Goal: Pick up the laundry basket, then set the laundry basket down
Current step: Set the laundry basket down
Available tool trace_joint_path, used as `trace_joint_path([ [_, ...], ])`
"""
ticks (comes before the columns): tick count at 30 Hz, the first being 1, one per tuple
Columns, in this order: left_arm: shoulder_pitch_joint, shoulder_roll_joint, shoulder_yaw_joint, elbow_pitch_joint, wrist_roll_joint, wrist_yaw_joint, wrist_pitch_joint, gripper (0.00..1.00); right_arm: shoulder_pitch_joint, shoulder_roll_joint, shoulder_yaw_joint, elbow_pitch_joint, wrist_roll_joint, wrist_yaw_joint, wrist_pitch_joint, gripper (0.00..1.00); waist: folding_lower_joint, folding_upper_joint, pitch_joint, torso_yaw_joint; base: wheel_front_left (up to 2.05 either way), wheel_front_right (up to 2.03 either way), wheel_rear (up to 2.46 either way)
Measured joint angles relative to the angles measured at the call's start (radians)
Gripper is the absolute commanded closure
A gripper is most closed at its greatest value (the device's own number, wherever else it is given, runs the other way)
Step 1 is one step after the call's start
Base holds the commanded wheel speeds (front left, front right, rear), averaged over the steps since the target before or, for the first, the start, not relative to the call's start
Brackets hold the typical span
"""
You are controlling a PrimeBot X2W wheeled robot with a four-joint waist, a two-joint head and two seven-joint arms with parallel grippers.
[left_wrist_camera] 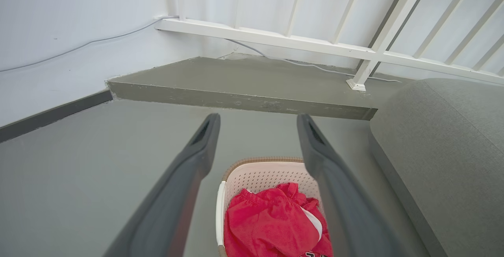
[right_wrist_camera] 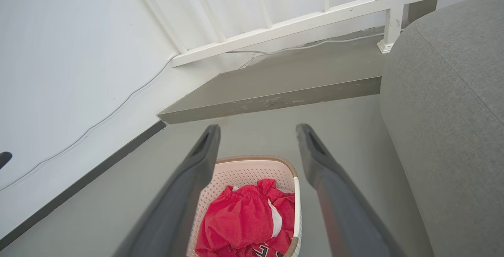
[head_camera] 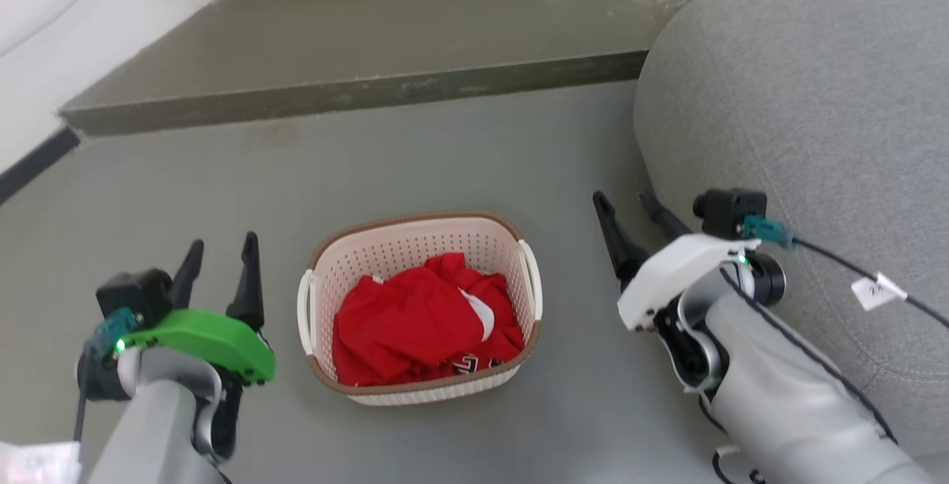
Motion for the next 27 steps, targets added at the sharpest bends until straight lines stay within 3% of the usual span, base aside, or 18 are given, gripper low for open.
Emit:
trace_joint_path([
  [14, 0.132, -0.029, 0.067, -0.119, 0.055, 0.023, 0.000, 0.00, 0.138, -0.001, -0.083, -0.117, -0.096, -0.018, 0.000, 0.00, 0.0000, 0.0000, -0.041, -0.008, 0.00, 0.00, 0.00],
  [27, 0.204, -0.066, 0.112, -0.208, 0.056, 0.003, 0.000, 0.00, 0.225, 0.004, -0.126, -0.182, -0.168, -0.024, 0.000, 0.00, 0.0000, 0.0000, -0.055, -0.013, 0.00, 0.00, 0.00],
])
